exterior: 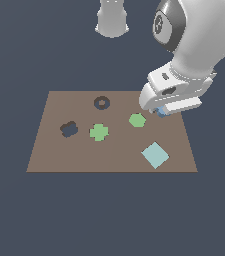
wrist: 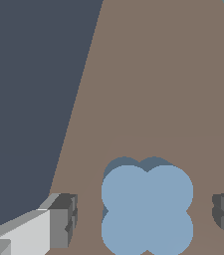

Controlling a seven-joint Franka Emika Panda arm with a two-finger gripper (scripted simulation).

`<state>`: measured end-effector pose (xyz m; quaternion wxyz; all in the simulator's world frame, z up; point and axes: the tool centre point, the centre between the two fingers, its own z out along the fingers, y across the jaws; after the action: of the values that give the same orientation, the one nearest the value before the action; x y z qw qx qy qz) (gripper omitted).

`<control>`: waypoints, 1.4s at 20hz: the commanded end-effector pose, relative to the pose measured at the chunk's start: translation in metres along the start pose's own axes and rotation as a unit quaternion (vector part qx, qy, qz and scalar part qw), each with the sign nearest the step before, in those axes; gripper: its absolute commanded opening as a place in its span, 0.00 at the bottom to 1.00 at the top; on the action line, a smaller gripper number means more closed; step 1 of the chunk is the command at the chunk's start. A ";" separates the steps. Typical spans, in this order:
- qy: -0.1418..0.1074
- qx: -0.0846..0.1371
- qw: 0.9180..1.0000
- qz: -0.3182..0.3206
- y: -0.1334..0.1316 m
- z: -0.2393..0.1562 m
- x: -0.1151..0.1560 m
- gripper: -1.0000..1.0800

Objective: Insert a designated object into the corresponding slot on a board.

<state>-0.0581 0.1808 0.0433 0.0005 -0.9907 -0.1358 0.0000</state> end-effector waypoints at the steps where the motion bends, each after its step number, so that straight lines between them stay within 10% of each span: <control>1: 0.000 0.000 1.000 0.000 0.000 0.008 0.000 0.96; 5: 0.000 -0.001 1.000 0.000 0.000 0.013 0.000 0.96; 6: 0.000 -0.001 1.000 0.000 0.000 0.013 0.000 0.00; 28: 0.000 -0.001 0.997 0.073 0.033 0.011 0.020 0.00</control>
<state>-0.0368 0.1621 0.0312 0.0000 -0.9967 -0.0808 0.0005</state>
